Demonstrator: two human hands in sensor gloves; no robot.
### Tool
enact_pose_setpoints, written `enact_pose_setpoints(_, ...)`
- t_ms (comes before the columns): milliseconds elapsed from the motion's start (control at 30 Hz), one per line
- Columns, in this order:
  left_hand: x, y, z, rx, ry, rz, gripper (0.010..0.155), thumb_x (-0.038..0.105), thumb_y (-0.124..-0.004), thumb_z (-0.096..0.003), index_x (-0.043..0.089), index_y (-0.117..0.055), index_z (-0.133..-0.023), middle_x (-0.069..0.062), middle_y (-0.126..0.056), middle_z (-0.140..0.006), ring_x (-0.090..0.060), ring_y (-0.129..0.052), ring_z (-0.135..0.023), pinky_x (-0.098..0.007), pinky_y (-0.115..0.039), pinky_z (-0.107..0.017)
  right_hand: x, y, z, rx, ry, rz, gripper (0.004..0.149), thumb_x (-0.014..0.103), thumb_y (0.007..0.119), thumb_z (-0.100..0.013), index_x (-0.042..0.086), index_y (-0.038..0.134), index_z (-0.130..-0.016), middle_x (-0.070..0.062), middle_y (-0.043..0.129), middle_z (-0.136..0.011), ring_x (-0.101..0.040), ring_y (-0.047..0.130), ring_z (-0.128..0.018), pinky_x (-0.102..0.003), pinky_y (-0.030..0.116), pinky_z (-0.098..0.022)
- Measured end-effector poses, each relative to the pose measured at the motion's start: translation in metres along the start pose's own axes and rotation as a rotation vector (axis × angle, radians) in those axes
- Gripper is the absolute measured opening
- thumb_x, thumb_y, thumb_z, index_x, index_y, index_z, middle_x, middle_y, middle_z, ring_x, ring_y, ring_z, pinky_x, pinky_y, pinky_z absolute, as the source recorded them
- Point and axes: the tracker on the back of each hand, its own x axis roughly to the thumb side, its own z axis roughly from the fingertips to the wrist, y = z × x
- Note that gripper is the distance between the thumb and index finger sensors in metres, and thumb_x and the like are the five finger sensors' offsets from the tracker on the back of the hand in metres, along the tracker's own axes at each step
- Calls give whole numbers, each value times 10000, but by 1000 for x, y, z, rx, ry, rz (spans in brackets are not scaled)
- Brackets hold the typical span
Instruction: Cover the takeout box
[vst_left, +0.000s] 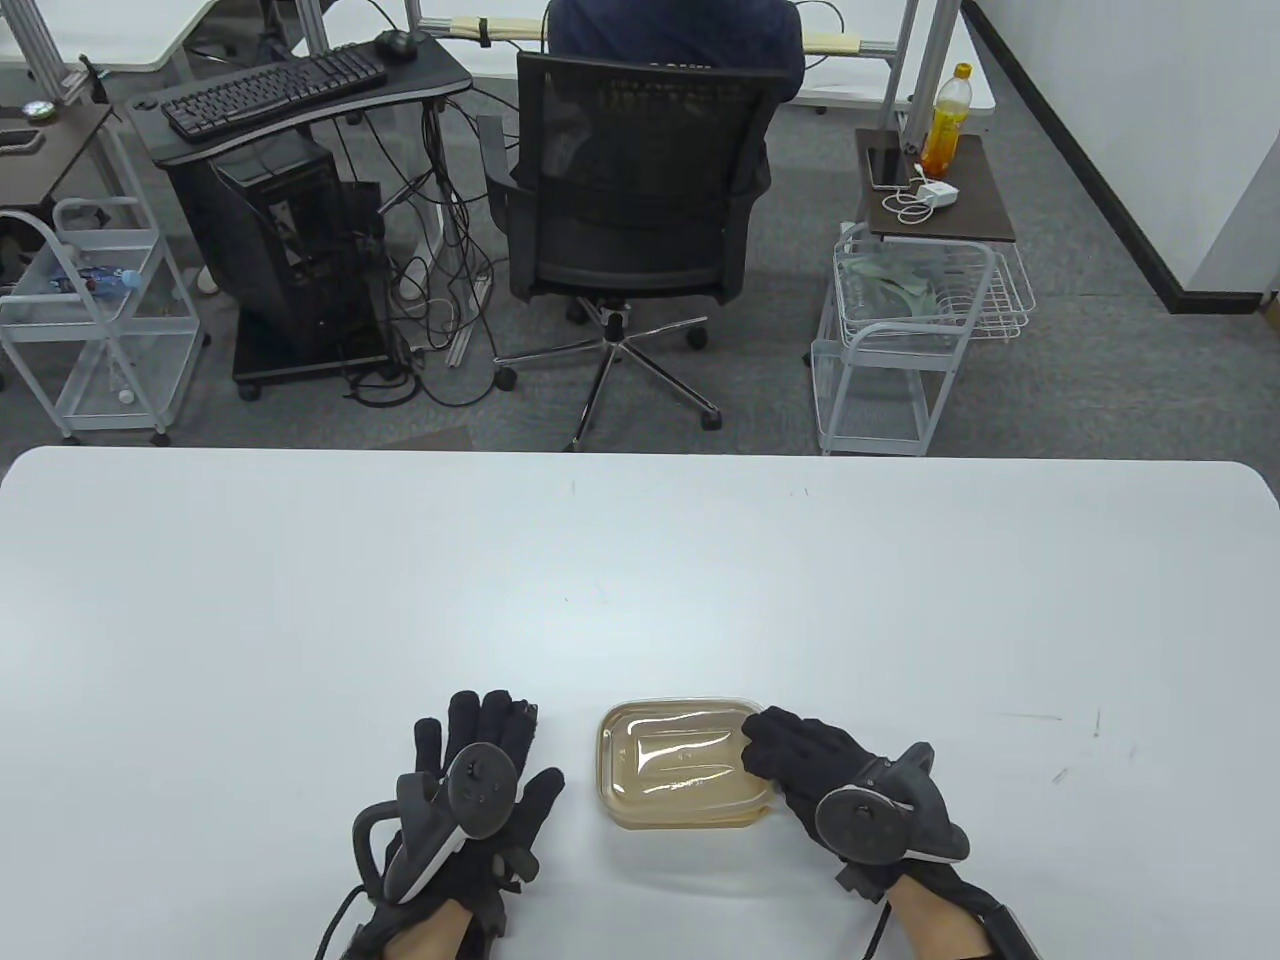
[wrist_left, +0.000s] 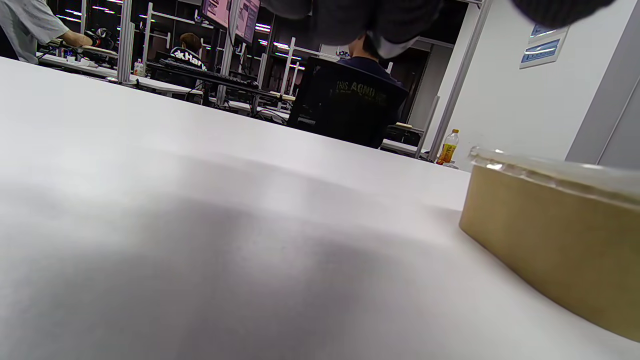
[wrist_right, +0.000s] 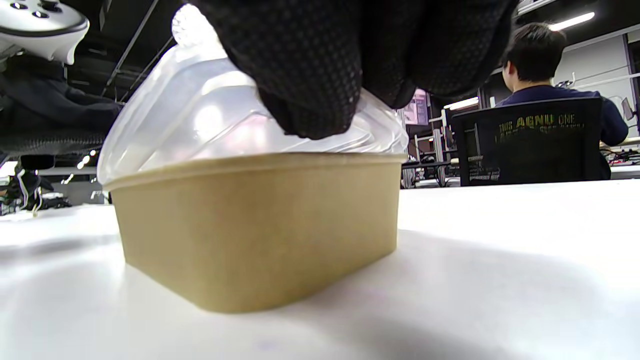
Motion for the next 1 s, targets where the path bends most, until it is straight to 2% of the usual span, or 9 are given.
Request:
enact_pose_setpoints(233, 6, -4, 0, -21, -8, -14, 746, 772, -616, -335, 522, -534, -1033, 208, -488, -1231, -80, -368, -1203, -325, -204, -846, 4, 7, -2, 162, -16, 67, 426, 119, 940, -476, 211, 862, -885, -98, 804, -1044, -340, 855, -934, -534, 789, -639)
enact_pose_setpoints(367, 13, -5, -1, -31, -28, -28, 742, 769, -618, -338, 519, -536, -1032, 206, -480, -1232, -80, -361, -1203, -323, -200, -845, 5, 5, -2, 133, 12, 89, 412, 128, 875, -515, 180, 845, -923, -149, 779, -1058, -382, 834, -933, -583, 750, -634)
enact_pose_setpoints(500, 27, -9, -1, -67, -45, -34, 748, 769, -616, -342, 519, -515, -1040, 203, -454, -1238, -86, -341, -1204, -324, -193, -844, 6, -2, 0, 54, 98, 138, 426, 223, 804, -559, 152, 793, -979, -217, 743, -1074, -444, 796, -934, -635, 711, -622)
enact_pose_setpoints(667, 48, -15, -3, -82, -74, -45, 746, 767, -611, -345, 526, -491, -1041, 207, -432, -1240, -83, -329, -1205, -319, -189, -844, 8, -7, -1, 50, 264, -28, 531, 306, 722, -605, 71, 661, -1077, -321, 634, -1109, -552, 674, -956, -711, 631, -614)
enact_pose_setpoints(733, 55, -19, -3, -111, -69, -46, 750, 771, -606, -344, 537, -472, -1043, 215, -411, -1243, -77, -317, -1207, -316, -182, -845, 10, -4, -1, 85, 299, -114, 586, 356, 704, -616, 36, 620, -1099, -367, 587, -1114, -593, 622, -957, -738, 598, -606)
enact_pose_setpoints(833, 60, -25, -4, -145, -80, -36, 752, 771, -603, -345, 543, -447, -1044, 218, -385, -1244, -79, -305, -1207, -315, -179, -845, 12, 4, -3, 187, 322, -140, 664, 426, 669, -626, 5, 554, -1126, -405, 510, -1127, -629, 575, -959, -752, 576, -606)
enact_pose_setpoints(1000, 65, -33, -4, -183, -91, -55, 739, 771, -590, -345, 577, -402, -1033, 252, -339, -1238, -67, -289, -1206, -312, -173, -845, 16, 17, -5, 281, 317, -160, 708, 458, 629, -633, -15, 489, -1140, -433, 419, -1133, -644, 551, -957, -742, 573, -613)
